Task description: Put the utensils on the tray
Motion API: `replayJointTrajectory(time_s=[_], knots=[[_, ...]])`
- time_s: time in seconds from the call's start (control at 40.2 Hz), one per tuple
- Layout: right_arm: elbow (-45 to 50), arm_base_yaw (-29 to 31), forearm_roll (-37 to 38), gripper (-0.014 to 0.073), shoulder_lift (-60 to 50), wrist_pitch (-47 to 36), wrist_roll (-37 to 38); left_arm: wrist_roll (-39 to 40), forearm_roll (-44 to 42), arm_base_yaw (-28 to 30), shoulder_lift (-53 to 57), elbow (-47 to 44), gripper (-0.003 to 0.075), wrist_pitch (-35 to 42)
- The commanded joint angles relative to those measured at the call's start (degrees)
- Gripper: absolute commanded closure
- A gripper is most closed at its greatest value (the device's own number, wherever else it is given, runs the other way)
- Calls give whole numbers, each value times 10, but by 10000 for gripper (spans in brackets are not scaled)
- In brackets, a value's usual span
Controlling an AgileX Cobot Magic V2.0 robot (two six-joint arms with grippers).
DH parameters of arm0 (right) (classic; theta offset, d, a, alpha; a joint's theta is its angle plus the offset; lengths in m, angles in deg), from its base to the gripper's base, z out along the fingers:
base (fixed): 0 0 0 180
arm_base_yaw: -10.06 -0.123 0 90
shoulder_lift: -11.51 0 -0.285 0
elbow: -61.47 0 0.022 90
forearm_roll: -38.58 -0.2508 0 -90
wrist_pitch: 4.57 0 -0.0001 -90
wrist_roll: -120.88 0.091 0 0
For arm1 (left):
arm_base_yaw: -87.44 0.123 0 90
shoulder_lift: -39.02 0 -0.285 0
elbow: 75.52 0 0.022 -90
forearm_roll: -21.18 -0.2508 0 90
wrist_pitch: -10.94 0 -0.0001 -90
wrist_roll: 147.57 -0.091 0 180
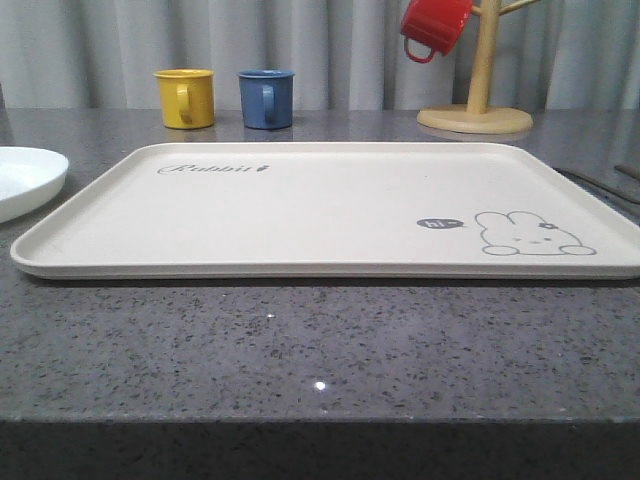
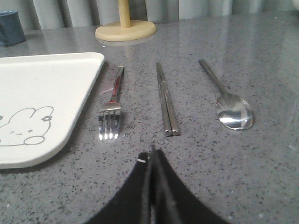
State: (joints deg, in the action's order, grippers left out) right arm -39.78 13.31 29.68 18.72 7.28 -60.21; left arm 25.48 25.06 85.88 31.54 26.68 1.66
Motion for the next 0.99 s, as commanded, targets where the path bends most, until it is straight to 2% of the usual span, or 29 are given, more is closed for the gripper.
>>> replayJointTrajectory(time_s=[0.0,0.97], knots=[[0,2,-3,662,-10,-48,-4,5,2,2,14,2,738,48],[0,2,-3,662,-10,-48,-4,5,2,2,14,2,738,54]])
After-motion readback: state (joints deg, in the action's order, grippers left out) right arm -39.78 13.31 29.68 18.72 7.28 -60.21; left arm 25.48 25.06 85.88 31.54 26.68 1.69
